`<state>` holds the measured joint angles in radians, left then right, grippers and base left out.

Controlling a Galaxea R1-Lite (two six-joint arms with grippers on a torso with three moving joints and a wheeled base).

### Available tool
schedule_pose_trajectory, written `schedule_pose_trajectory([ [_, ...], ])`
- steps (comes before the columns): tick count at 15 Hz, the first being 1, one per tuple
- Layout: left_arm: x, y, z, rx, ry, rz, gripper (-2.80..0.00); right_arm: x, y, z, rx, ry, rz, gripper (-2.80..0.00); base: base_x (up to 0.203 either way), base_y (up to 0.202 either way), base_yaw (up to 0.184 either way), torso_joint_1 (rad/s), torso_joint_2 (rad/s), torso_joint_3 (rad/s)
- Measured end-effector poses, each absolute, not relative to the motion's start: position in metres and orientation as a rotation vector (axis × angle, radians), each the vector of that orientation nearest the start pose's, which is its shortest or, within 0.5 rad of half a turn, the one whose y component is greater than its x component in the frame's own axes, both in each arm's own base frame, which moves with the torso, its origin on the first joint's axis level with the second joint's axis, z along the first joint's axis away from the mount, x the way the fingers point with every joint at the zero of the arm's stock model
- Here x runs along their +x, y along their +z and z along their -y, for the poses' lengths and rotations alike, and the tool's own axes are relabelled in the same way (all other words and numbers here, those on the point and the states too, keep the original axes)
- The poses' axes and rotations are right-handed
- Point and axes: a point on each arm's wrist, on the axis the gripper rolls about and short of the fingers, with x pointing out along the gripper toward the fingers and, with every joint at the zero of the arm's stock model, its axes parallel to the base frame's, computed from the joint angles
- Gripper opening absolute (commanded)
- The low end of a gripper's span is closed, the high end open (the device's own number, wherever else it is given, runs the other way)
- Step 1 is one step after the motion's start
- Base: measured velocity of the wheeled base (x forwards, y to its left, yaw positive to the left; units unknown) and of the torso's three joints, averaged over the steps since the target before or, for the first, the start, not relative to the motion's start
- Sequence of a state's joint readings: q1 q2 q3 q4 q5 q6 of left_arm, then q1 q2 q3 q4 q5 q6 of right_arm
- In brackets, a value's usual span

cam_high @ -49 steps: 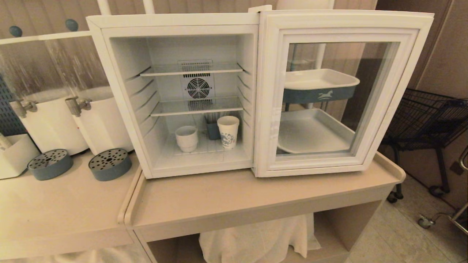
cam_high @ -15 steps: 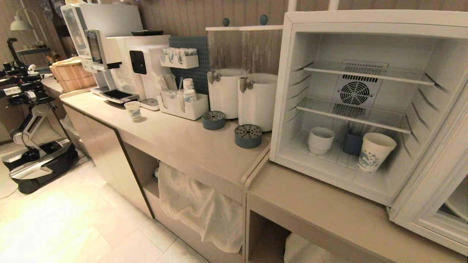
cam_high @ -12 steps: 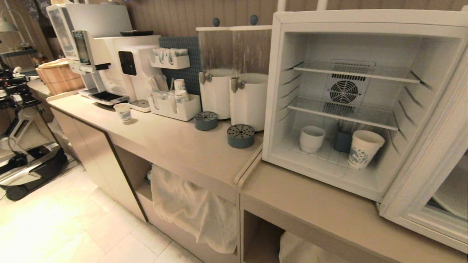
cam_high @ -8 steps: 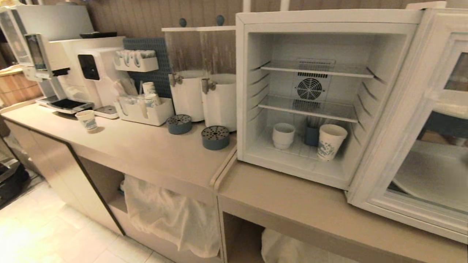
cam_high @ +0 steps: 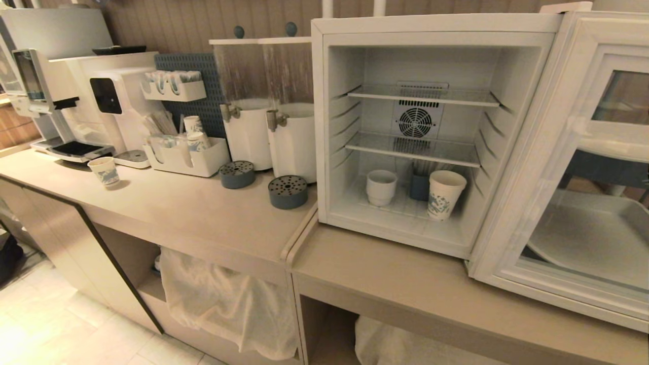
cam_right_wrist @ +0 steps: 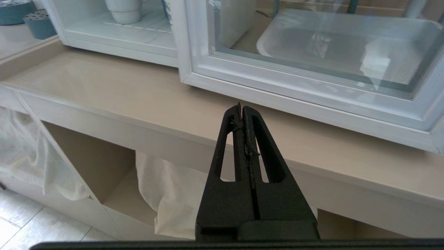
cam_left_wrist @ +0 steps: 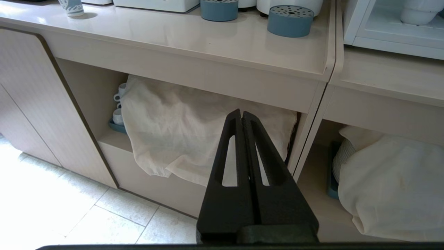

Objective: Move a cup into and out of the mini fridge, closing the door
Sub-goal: Close the freezer door

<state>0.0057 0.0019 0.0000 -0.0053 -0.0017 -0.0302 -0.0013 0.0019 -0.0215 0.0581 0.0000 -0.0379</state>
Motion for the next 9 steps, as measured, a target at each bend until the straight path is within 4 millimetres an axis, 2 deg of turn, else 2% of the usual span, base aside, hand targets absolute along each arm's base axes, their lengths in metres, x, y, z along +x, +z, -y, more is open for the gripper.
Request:
schedule_pose_trajectory([
  [3,-0.0227,0.0761,0.0002,-0.030,0.005,0.003,-2.80,-0.0245,0.0759,0.0000,-0.038,-0.001,-0.037,-2.80,0.000,0.010,-0.045,0.002,0.00,0.002],
  [9,-0.0227,0.0761,0.0002,-0.030,0.004,0.003,-2.80,-0.0245,0.0760,0.0000,-0.037,-0.001,-0.037,-2.80,0.000,0.015,-0.136,0.005,0.00,0.001],
])
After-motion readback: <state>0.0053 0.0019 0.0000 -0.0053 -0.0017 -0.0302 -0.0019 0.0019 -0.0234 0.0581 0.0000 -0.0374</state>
